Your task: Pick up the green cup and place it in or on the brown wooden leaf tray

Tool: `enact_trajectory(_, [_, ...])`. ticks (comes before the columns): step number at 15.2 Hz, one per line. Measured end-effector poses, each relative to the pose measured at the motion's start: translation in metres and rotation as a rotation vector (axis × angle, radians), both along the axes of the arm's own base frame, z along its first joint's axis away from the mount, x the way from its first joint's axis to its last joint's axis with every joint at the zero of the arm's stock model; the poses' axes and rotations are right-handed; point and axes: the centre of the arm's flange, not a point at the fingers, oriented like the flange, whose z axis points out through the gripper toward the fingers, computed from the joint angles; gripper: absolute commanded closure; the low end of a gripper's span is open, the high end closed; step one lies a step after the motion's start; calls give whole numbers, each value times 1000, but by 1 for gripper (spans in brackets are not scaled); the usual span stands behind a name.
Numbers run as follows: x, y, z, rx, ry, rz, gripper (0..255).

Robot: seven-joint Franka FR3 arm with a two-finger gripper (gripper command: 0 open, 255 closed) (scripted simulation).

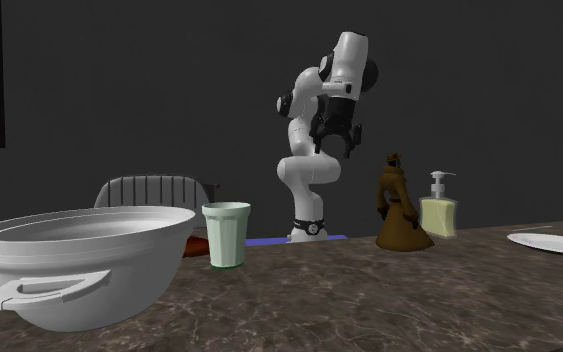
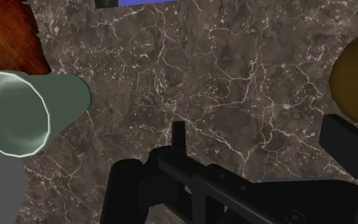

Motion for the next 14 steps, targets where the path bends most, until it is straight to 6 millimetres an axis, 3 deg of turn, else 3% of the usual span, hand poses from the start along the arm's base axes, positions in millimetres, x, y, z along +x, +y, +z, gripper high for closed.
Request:
enact_trajectory(2, [0, -5, -3, -2, -2, 0, 0])
enact_trajectory(5, [4, -31, -15, -10, -13, -1, 0])
enact_trajectory(14, [21, -132, -76, -42, -50, -1, 0])
